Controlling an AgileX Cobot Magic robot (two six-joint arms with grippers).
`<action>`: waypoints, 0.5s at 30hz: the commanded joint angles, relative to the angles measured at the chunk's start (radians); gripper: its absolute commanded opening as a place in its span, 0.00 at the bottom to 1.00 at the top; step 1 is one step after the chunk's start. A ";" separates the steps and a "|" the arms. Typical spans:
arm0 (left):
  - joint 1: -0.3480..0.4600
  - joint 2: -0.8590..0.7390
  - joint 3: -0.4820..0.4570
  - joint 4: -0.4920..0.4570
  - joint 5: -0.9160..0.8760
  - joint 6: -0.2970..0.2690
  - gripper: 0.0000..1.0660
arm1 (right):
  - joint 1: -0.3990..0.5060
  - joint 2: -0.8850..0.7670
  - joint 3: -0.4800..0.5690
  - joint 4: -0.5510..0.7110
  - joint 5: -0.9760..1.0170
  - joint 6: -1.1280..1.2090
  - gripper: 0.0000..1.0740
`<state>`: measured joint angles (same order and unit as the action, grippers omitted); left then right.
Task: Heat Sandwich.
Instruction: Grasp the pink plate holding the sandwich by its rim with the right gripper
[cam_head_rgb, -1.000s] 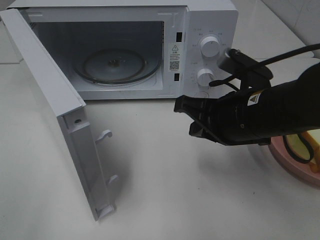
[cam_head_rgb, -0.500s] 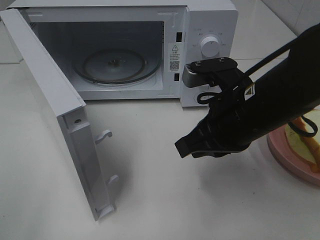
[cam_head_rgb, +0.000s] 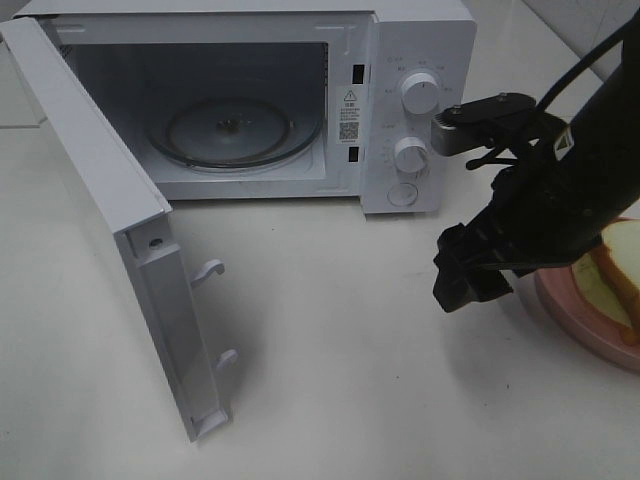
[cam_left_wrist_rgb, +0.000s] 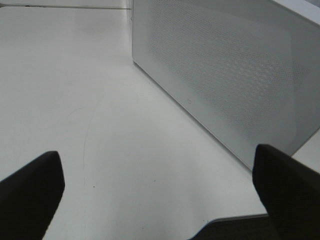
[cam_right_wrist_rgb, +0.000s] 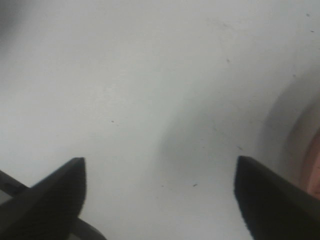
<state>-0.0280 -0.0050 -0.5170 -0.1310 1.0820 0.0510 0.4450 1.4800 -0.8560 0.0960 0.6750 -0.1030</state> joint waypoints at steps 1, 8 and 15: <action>0.004 -0.017 0.003 0.005 -0.014 0.000 0.91 | -0.049 -0.007 -0.008 -0.033 0.017 0.010 0.96; 0.004 -0.017 0.003 0.005 -0.014 0.000 0.91 | -0.153 -0.004 -0.008 -0.068 0.021 0.062 0.94; 0.004 -0.017 0.003 0.005 -0.014 0.000 0.91 | -0.206 0.066 -0.008 -0.137 -0.007 0.136 0.92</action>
<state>-0.0280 -0.0050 -0.5170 -0.1310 1.0820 0.0510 0.2490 1.5160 -0.8580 -0.0110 0.6790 0.0000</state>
